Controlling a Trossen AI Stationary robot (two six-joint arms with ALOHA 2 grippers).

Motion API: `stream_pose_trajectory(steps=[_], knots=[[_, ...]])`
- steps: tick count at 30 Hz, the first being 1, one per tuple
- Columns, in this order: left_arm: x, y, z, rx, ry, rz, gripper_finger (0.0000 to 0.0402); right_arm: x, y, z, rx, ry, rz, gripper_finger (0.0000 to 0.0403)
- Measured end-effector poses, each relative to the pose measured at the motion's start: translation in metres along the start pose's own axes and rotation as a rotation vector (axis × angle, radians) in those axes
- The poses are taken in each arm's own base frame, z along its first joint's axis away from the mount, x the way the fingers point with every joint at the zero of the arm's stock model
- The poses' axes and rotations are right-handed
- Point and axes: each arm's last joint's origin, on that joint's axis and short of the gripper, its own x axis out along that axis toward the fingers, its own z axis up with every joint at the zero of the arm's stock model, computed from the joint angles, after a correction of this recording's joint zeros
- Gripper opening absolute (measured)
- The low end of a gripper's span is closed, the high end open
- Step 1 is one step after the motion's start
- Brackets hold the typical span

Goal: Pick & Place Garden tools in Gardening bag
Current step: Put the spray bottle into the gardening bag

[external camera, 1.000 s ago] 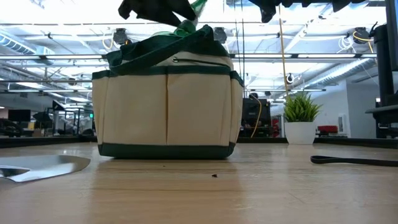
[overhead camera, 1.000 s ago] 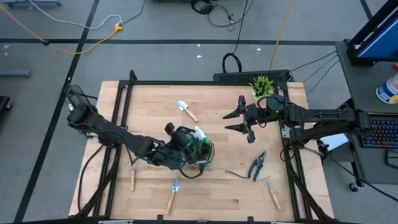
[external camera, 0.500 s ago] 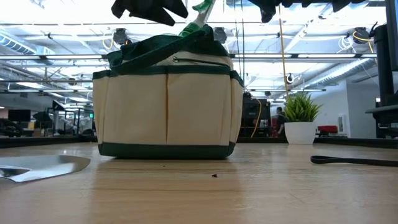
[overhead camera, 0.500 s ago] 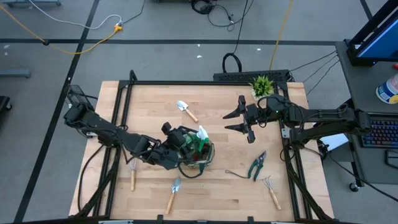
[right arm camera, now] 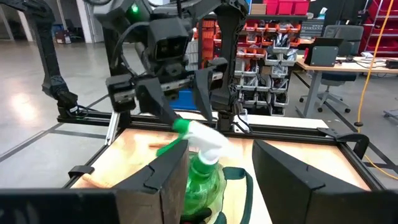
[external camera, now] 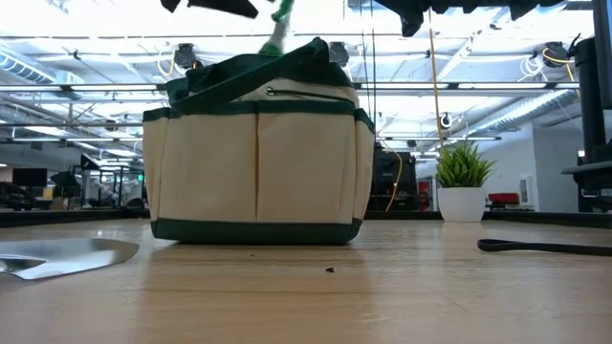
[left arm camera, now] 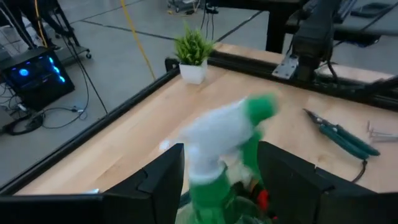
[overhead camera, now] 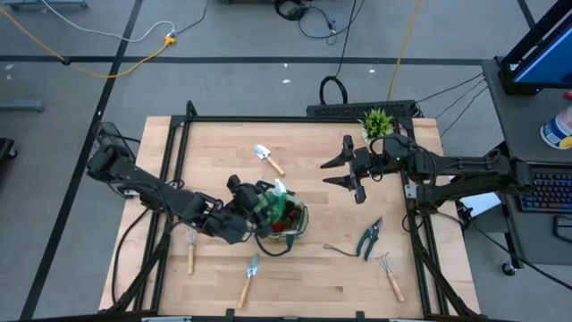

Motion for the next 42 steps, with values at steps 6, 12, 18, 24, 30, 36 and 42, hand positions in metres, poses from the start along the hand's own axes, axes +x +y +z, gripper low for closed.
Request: stream_pose_trajectory(steps=[6, 12, 18, 24, 30, 36, 42], knots=[[-0.011, 0.010, 0.014, -0.051, -0.034, -0.011, 0.0209, 0.000, 0.000, 0.000, 0.000, 0.000, 0.000, 0.0171], [-0.008, 0.013, 0.016, -0.063, -0.033, -0.009, 0.0209, 0.000, 0.000, 0.000, -0.003, 0.000, 0.000, 0.0171], [-0.009, 0.013, 0.017, -0.064, -0.027, -0.020, 0.0209, 0.000, 0.000, 0.000, -0.001, 0.000, 0.000, 0.0171], [-0.011, 0.011, 0.026, -0.098, 0.041, -0.152, 0.0209, 0.000, 0.000, 0.000, -0.001, 0.000, 0.000, 0.0171], [-0.006, 0.016, 0.021, -0.188, 0.190, -0.216, 0.0209, 0.000, 0.000, 0.000, 0.000, 0.000, 0.000, 0.0171], [0.006, 0.011, 0.016, -0.191, 0.257, -0.265, 0.0209, 0.000, 0.000, 0.000, 0.000, 0.000, 0.000, 0.0171], [0.014, 0.008, 0.028, -0.118, 0.343, -0.228, 0.0201, 0.000, 0.000, 0.000, 0.000, 0.000, -0.002, 0.0171]])
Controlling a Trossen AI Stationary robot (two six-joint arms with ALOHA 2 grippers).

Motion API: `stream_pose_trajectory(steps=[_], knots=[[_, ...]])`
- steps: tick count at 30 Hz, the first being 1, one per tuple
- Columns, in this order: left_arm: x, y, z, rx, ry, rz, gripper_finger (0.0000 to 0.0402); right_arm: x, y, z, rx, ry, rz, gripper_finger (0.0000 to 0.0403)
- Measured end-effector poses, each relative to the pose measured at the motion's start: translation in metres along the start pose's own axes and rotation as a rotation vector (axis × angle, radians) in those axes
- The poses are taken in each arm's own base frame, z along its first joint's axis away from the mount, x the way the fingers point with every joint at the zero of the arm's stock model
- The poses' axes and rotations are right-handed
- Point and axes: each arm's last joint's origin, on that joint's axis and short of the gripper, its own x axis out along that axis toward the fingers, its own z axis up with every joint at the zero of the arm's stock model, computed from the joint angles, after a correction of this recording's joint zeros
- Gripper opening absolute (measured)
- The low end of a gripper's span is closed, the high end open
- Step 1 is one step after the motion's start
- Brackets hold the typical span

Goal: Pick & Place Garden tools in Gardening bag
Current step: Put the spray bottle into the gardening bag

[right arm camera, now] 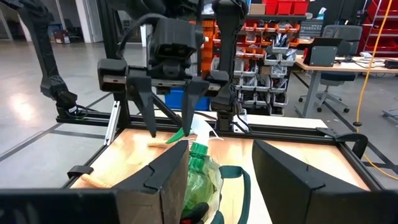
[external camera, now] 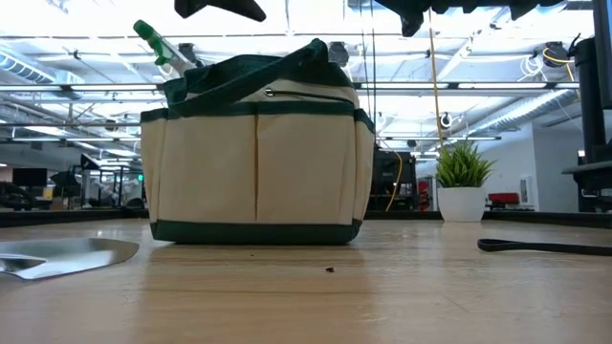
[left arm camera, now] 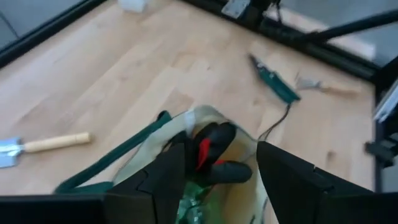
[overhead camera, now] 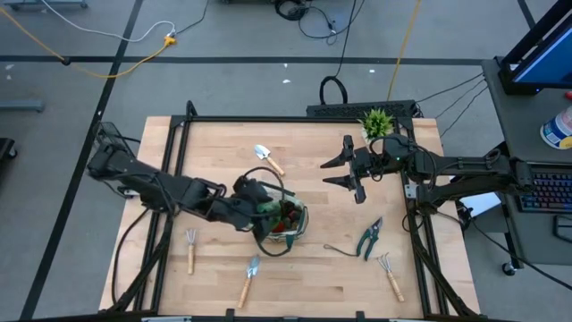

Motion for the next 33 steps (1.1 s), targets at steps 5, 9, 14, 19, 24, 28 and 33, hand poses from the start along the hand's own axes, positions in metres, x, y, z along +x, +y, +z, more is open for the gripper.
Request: stream_pose_trajectory(steps=[5, 9, 14, 19, 24, 28, 33], knots=[[0.009, 0.000, 0.015, 0.041, 0.164, 0.039, 0.0159, 0.000, 0.000, 0.000, 0.000, 0.000, 0.000, 0.0171], [0.022, -0.002, 0.024, 0.060, 0.261, -0.001, 0.0124, 0.000, 0.000, 0.000, 0.000, 0.000, 0.000, 0.0171], [0.032, 0.002, 0.028, 0.057, 0.368, -0.018, 0.0090, 0.000, 0.000, 0.000, 0.000, 0.000, 0.001, 0.0171], [0.024, 0.010, 0.026, -0.008, 0.460, 0.077, 0.0065, 0.000, 0.000, -0.001, 0.003, 0.007, 0.002, 0.0171], [0.006, 0.018, 0.028, -0.058, 0.554, 0.197, 0.0037, 0.000, 0.000, -0.002, 0.007, 0.020, 0.002, 0.0171], [-0.012, 0.023, 0.035, -0.090, 0.580, 0.272, 0.0014, 0.000, 0.000, -0.002, 0.007, 0.022, 0.002, 0.0171], [-0.021, 0.031, 0.039, -0.138, 0.638, 0.324, 0.0006, 0.000, 0.000, -0.002, 0.007, 0.021, 0.002, 0.0171]])
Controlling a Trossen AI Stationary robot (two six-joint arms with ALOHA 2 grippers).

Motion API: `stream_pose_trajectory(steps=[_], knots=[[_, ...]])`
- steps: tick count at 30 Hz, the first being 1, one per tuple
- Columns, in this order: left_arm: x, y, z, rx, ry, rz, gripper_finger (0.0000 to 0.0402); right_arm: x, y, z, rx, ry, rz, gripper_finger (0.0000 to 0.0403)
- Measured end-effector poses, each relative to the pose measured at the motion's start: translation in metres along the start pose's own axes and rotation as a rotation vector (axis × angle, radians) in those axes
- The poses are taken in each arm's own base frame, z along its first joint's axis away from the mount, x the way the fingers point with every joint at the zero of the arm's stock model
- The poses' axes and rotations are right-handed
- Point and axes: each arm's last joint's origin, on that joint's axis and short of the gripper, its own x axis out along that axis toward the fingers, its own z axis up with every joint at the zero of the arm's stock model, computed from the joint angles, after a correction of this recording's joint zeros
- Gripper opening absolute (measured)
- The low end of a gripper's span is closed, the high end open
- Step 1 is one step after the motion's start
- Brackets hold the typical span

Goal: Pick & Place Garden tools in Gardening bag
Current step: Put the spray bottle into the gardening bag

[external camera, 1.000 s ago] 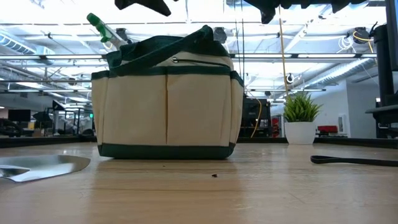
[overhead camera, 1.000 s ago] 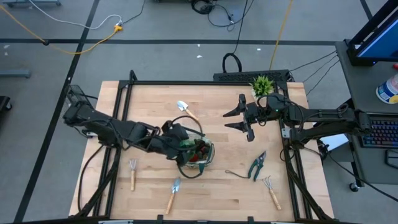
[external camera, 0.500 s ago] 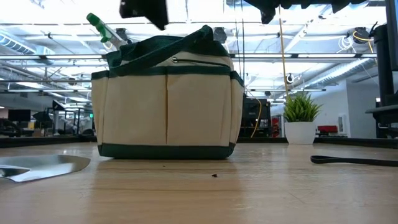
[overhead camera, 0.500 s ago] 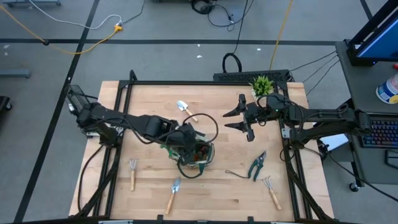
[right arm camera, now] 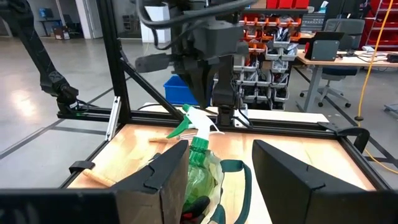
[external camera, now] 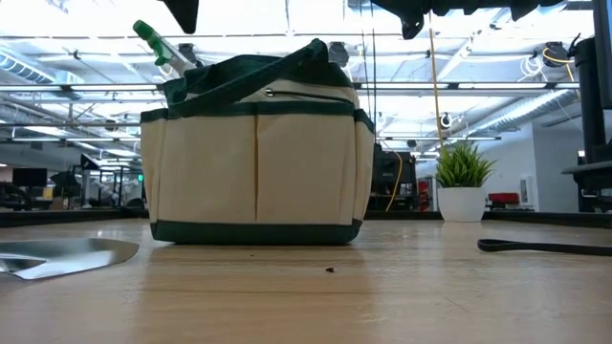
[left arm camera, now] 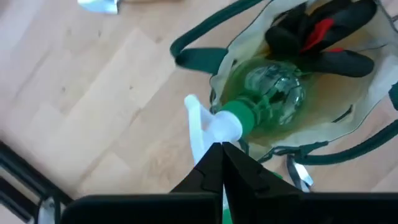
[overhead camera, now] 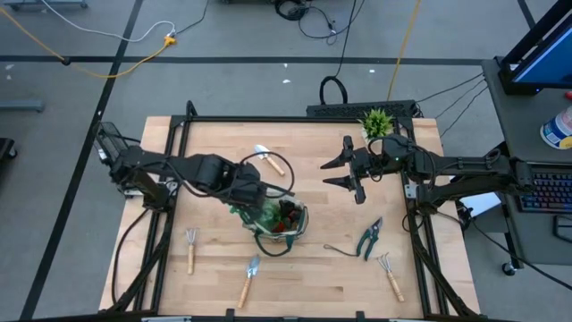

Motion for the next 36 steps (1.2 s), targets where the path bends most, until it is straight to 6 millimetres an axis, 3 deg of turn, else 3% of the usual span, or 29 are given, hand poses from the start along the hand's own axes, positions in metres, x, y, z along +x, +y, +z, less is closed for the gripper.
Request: stream_pose_trajectory(steps=[19, 24, 36], knots=[[0.000, 0.011, 0.010, -0.054, 0.061, -0.045, 0.0208, 0.000, 0.000, 0.000, -0.003, 0.000, 0.000, 0.0171], [0.004, 0.013, 0.011, -0.067, 0.069, -0.032, 0.0226, 0.000, 0.000, 0.000, -0.001, 0.000, 0.001, 0.0171], [0.026, 0.021, -0.001, -0.121, 0.185, 0.007, 0.0228, 0.000, 0.000, -0.001, 0.002, 0.006, 0.004, 0.0171]])
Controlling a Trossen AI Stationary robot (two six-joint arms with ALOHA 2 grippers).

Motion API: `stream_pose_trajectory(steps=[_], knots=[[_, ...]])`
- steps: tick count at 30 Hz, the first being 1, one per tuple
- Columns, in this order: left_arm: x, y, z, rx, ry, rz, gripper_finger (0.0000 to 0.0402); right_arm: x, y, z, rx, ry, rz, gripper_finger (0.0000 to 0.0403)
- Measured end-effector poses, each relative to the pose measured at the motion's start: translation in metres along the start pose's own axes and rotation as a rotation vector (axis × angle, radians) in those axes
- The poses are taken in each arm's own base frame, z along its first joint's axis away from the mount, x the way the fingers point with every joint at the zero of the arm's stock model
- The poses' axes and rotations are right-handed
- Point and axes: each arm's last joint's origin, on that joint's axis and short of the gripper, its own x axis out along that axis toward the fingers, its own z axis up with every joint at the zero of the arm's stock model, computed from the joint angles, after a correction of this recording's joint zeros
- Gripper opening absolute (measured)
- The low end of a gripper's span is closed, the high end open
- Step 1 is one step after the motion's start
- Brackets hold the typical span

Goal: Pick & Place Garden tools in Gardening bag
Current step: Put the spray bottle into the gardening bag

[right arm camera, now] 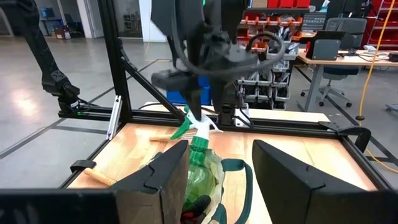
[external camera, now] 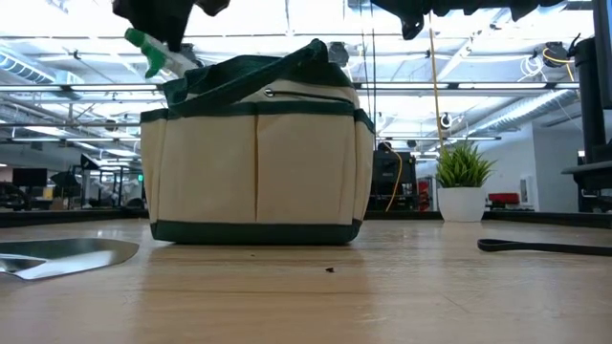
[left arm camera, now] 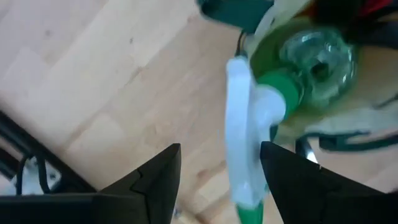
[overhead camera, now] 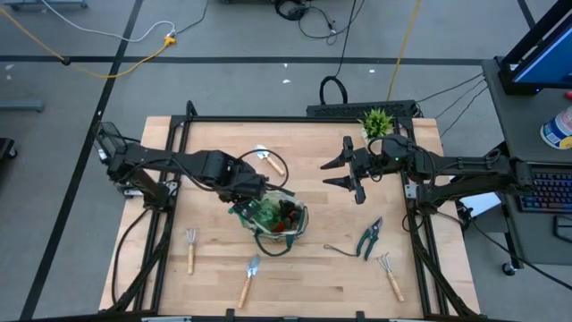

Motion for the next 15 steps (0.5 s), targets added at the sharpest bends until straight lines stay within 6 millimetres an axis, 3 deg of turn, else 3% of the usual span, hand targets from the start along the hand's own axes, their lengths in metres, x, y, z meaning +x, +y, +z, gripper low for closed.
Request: stream_pose_trajectory(steps=[15], knots=[[0.0029, 0.0000, -0.0001, 0.038, 0.008, 0.010, 0.0228, 0.0000, 0.0000, -0.0001, 0.001, 0.001, 0.001, 0.0171]])
